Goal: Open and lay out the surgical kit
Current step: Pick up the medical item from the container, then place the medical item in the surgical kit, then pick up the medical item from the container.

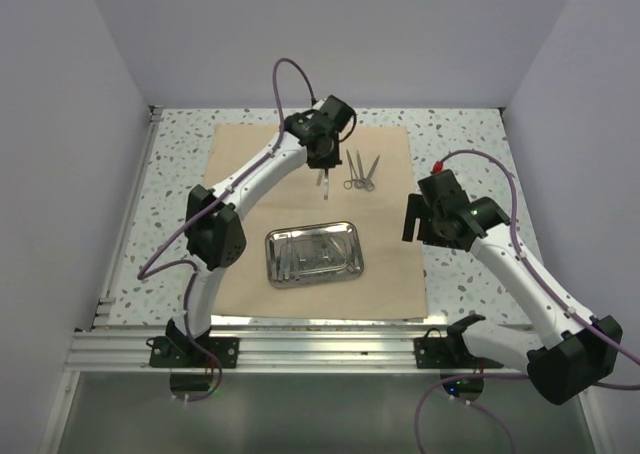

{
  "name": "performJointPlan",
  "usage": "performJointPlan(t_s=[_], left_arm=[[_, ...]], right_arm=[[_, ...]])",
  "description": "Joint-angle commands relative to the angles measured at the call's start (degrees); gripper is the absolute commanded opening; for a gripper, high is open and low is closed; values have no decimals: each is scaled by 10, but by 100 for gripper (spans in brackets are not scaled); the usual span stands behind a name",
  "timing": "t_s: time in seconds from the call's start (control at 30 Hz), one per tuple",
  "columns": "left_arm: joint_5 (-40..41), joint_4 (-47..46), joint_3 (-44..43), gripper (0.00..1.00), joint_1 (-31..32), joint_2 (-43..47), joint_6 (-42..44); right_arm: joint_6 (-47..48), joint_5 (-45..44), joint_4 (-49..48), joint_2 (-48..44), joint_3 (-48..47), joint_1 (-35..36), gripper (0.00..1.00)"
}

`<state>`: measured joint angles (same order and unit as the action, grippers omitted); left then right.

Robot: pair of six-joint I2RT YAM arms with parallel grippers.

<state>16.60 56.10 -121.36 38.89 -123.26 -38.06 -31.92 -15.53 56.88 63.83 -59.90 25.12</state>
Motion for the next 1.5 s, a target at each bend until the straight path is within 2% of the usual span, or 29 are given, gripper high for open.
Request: performJointPlan(t_s=[0.0,0.43,0.53,0.63,0.67,0.77,0.8,0.87,0.97,1.03,1.13,1.27,1.4,1.47], left_arm=[[1,15,-95,0,-33,-72,59],[-39,-250,-99,2,-102,-173,148],[-63,-256,-134,5,-115,-210,139],[-75,-268,-122,25,-121,-198,128],[-75,-270,-117,40,-121,-194,128],[-83,-258,-100,60,-120,-167,124],[-78,-252,-90,62,-120,-158,118],[-76,-224,-77,61,-120,-125,106],[-75,-174,-37,51,-110,-68,80],[-72,-144,28,50,-99,-15,68],[-54,-103,131,52,-59,47,27],[-63,-56,243,56,7,94,-74],[-76,-61,285,64,54,102,-131],[-81,-54,277,67,72,87,-148]], right_arm=[[-9,-16,-13,8,-33,3,82],[-8,-28,13,45,-67,2,81],[-9,-27,15,53,-72,3,81],[-10,-27,14,58,-74,3,81],[-10,-25,12,59,-75,3,81],[-11,-20,5,59,-68,3,81],[-11,-14,2,58,-64,2,80],[-13,-9,-6,54,-58,3,80],[-10,-3,-14,40,-48,2,80],[-10,1,-20,31,-42,2,80],[-8,13,-28,10,-22,2,80],[-5,29,-36,-21,7,3,80],[-1,35,-28,-45,20,3,80],[4,36,-18,-65,22,3,80]])
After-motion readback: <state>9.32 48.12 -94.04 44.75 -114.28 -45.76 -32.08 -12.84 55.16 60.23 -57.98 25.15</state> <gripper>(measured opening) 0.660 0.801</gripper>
